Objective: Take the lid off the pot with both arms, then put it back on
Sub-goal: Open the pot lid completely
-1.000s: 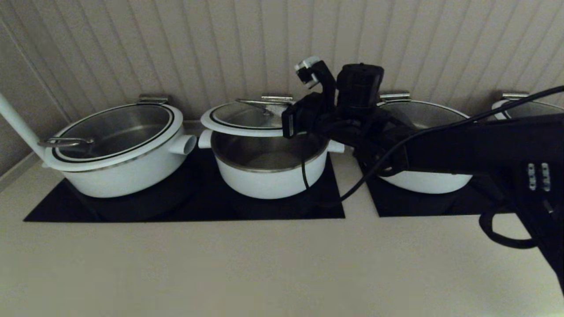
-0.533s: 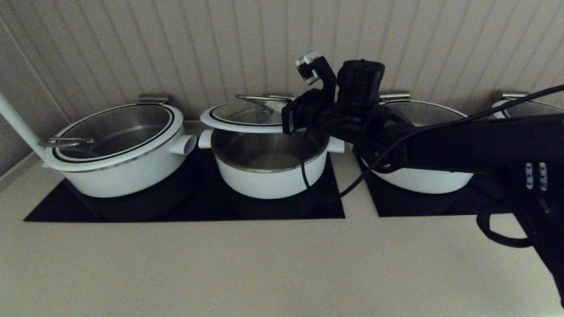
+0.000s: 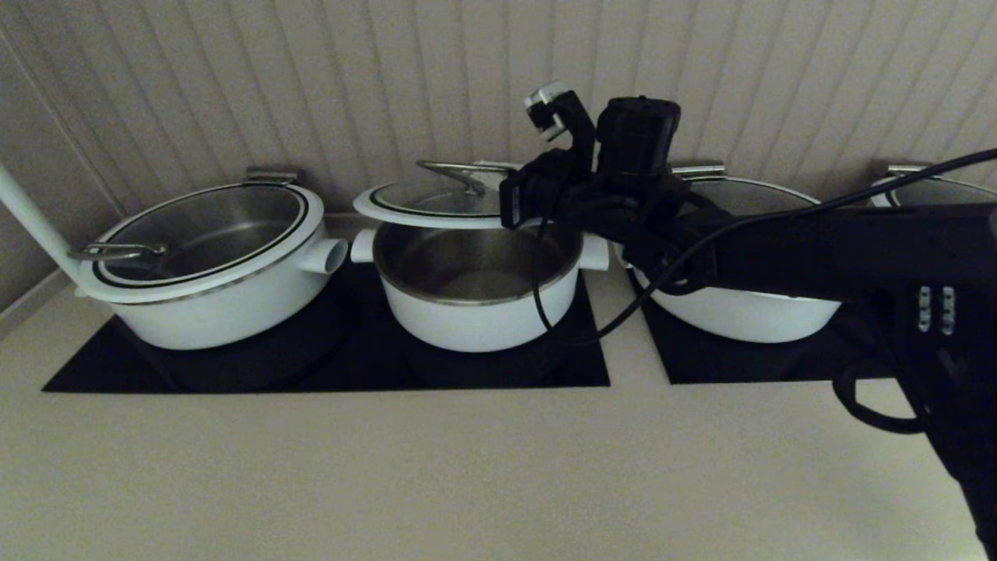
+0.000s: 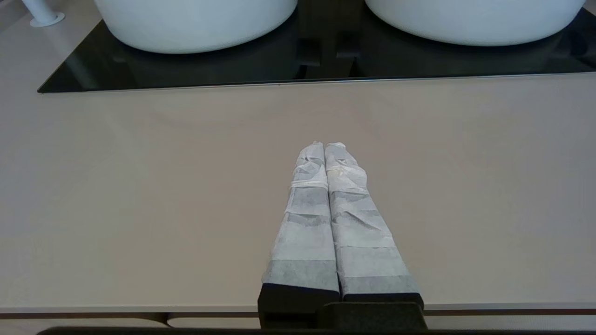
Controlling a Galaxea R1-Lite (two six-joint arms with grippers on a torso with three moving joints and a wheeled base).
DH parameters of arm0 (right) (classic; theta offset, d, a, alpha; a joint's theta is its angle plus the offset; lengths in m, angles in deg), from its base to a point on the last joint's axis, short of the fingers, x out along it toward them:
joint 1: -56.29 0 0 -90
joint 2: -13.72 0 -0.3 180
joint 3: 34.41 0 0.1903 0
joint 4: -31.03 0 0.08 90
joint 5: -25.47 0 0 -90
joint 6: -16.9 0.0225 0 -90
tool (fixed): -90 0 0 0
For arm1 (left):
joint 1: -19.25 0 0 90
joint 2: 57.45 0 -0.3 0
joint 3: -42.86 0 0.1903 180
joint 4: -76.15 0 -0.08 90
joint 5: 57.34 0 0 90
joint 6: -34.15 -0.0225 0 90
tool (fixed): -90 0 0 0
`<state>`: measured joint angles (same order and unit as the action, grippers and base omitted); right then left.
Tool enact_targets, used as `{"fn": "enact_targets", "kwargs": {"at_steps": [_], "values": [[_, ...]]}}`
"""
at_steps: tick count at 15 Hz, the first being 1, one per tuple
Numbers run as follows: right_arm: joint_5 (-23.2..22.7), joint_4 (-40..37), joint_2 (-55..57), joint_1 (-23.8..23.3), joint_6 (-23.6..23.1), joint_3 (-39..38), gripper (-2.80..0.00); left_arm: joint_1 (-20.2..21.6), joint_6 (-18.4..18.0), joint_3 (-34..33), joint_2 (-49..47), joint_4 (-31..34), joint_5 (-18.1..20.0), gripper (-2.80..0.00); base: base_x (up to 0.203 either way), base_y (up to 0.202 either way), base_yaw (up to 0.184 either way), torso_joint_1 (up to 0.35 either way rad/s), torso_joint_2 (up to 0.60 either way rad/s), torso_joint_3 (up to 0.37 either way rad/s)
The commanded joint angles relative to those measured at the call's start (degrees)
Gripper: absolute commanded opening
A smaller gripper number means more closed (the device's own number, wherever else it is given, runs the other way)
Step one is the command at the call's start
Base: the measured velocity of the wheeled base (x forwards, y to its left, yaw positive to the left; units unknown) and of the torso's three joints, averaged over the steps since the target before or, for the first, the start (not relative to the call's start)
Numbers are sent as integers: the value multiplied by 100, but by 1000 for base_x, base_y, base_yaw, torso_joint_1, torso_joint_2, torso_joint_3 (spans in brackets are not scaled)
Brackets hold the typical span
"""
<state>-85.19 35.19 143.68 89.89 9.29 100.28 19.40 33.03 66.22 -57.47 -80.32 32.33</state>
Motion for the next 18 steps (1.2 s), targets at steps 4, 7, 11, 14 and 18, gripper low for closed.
{"fn": "enact_targets", "kwargs": {"at_steps": [4,7,11,14,18], "values": [[-60,-187,-86,6,-12,-14,-280,2,-2,0,2,1,-2,-280,0,0,0,0,0,0],[-69,-377,-172,6,-12,-23,-280,2,-2,0,2,1,-2,-280,0,0,0,0,0,0],[-69,-566,-258,6,-12,-46,-280,2,-2,0,2,1,-2,-280,0,0,0,0,0,0],[-69,-694,-330,6,-12,-111,-280,-2,-2,0,2,1,-2,-280,0,0,0,0,0,0],[-69,-713,-483,6,-12,-436,-280,2,-2,0,2,1,-2,-280,0,0,0,0,0,0]]}}
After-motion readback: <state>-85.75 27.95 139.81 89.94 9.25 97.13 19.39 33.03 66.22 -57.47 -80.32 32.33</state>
